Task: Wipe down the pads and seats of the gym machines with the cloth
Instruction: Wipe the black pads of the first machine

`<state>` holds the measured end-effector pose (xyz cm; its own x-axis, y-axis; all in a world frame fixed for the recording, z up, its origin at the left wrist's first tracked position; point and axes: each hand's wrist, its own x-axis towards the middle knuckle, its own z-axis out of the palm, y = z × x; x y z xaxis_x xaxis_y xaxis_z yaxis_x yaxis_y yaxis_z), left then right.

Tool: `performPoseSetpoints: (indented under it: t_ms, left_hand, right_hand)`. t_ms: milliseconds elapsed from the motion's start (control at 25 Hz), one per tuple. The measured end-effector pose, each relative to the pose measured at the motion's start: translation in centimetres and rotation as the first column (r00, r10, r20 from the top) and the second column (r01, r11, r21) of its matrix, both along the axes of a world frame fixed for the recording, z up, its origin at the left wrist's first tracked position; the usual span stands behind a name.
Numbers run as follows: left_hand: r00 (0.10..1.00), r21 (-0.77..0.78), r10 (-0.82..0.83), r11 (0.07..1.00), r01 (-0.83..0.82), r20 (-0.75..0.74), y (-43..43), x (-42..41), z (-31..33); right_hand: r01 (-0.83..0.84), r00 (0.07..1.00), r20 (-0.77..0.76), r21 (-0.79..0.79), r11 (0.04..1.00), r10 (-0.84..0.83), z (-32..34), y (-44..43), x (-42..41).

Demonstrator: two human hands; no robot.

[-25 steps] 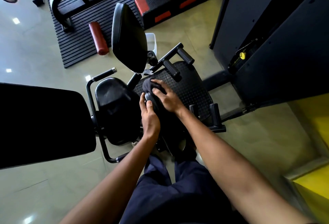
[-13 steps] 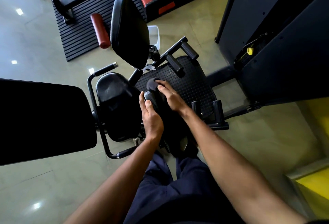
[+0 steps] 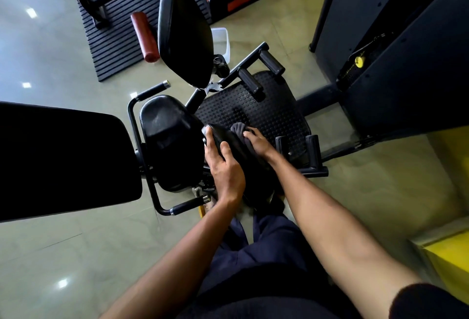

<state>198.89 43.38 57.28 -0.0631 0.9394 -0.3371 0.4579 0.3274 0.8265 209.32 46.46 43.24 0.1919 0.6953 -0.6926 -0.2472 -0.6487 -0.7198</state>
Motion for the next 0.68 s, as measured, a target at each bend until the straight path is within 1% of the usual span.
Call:
performPoseSetpoints:
  t_ms: [40,120,200,280,360,400,440,520,600,680]
  left_hand:
    - [1.000,0.004,-0.021,1.000,0.021,0.003,0.3,-0.1,-0.1]
    - [0.997,0.026,-0.083,0.996,0.083,0.007,1.2,-0.5,-0.4]
    - [0.989,0.039,-0.150,0.988,0.150,0.000,2.3,-0.8,-0.6]
    - [0.980,0.043,-0.199,0.979,0.198,0.002,2.9,-1.0,-0.8]
    - [0.978,0.043,-0.206,0.978,0.204,0.040,2.6,-1.1,-0.8]
    - [0.981,0.035,-0.187,0.982,0.186,0.057,2.5,-1.1,-0.8]
    - [0.985,0.022,-0.159,0.987,0.158,0.060,2.4,-1.1,-0.8]
    - [0.991,-0.008,-0.121,0.993,0.121,0.056,1.9,-0.8,-0.6]
    - [0.991,0.004,-0.126,0.992,0.126,0.048,1.3,-0.7,-0.2]
    - [0.991,0.021,-0.127,0.992,0.127,0.033,1.0,-0.7,-0.2]
  right_hand:
    - [0.025,1.000,-0.017,-0.029,0.999,-0.026,0.0,0.1,0.1]
    - [0.102,0.994,-0.043,0.001,0.995,-0.101,2.7,0.1,0.2]
    - [0.120,0.992,-0.039,0.105,0.987,-0.116,7.4,-1.2,-0.4]
    - [0.109,0.993,0.003,0.257,0.960,-0.114,11.6,-4.0,-1.9]
    - [0.082,0.992,0.056,0.379,0.922,-0.111,13.2,-6.9,-3.5]
    - [0.079,0.990,0.075,0.389,0.918,-0.117,12.8,-7.6,-3.9]
    - [0.105,0.987,0.077,0.365,0.925,-0.143,11.8,-7.7,-3.7]
    - [0.134,0.982,0.094,0.248,0.959,-0.162,7.4,-7.3,-2.8]
    - [0.100,0.990,0.095,0.076,0.992,-0.107,3.0,-7.0,-1.8]
    - [0.125,0.991,0.047,-0.076,0.989,-0.121,0.8,-6.7,-1.5]
